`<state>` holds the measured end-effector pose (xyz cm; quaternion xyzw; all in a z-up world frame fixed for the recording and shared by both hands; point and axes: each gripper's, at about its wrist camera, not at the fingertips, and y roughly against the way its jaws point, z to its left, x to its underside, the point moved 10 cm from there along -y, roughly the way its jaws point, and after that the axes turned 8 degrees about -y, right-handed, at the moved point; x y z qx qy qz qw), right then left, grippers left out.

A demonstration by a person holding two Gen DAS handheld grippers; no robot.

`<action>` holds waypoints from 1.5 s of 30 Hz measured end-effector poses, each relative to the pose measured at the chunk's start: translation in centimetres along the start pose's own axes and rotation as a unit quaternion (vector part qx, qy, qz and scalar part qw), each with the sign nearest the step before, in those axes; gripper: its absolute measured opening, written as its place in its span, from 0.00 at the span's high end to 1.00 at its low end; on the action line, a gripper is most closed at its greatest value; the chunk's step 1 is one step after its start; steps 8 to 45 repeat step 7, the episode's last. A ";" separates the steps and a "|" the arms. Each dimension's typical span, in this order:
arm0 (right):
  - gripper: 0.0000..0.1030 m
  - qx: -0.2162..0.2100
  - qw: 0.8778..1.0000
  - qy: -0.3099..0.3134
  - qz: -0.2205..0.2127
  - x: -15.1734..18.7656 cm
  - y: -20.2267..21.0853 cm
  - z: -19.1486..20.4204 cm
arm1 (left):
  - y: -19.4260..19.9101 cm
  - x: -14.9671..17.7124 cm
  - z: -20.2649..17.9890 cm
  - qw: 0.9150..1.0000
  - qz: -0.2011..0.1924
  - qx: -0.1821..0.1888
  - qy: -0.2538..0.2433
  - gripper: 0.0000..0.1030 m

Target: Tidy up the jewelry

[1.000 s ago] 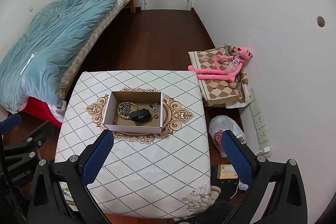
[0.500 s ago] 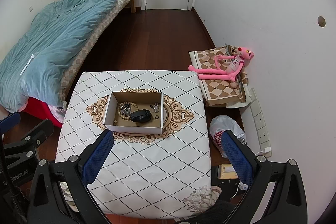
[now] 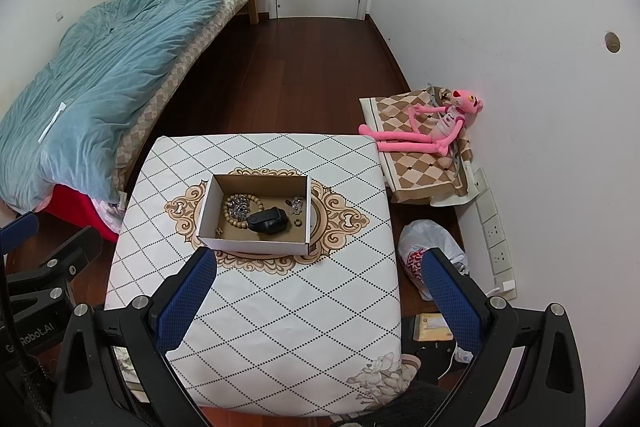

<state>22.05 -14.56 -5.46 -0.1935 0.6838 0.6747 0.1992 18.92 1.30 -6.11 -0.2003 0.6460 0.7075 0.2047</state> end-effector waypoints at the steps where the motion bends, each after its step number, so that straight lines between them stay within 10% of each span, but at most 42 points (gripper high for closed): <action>1: 0.00 -0.001 1.000 0.000 0.001 0.0 0.0 0.0 | 0.0 -0.1 0.0 1.000 0.000 0.000 0.001 0.02; 45: 0.00 0.000 1.000 0.002 0.002 0.3 0.1 0.1 | 0.0 -0.2 0.3 1.000 -0.003 -0.003 0.002 0.02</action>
